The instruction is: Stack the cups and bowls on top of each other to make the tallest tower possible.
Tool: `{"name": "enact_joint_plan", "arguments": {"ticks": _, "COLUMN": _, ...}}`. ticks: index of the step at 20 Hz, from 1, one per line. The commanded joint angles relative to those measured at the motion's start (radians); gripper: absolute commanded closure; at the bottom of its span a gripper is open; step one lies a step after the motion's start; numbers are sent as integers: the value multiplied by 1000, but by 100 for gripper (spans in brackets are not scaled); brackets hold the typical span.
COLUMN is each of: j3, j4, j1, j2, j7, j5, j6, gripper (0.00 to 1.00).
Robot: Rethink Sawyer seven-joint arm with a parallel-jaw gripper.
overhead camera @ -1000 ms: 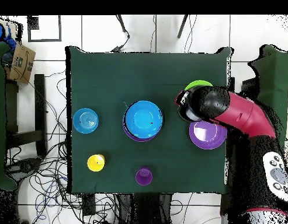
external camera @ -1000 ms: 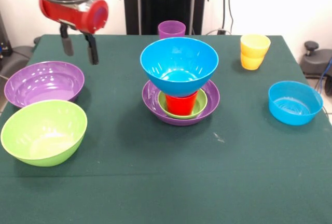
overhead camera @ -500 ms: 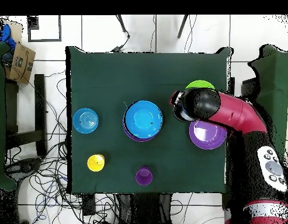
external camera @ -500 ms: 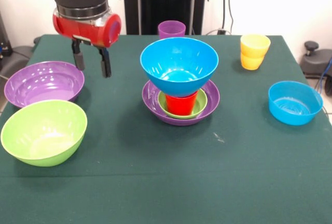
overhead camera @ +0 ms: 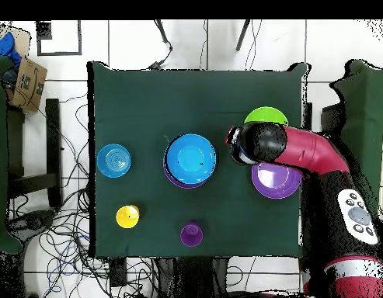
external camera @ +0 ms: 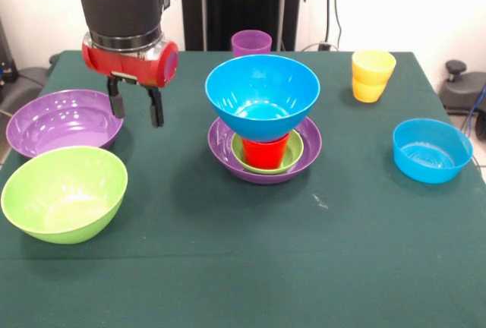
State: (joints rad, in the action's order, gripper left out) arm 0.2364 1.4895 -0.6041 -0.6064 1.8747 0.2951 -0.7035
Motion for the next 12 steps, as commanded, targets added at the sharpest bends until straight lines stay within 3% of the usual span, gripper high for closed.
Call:
{"name": "enact_joint_plan", "arguments": {"ticks": 1, "j3": 77, "j4": -31, "j1": 38, "j2": 78, "j7": -150, "j5": 105, "j6": 22, "gripper": 0}}
{"name": "enact_joint_plan", "arguments": {"ticks": 8, "j3": 43, "j4": -26, "j1": 65, "j2": 103, "j7": -65, "j5": 135, "j6": 70, "gripper": 0}}
{"name": "enact_joint_plan", "arguments": {"ticks": 12, "j3": 47, "j4": 45, "j1": 31, "j2": 88, "j7": -60, "j5": 143, "j6": 120, "gripper": 0}}
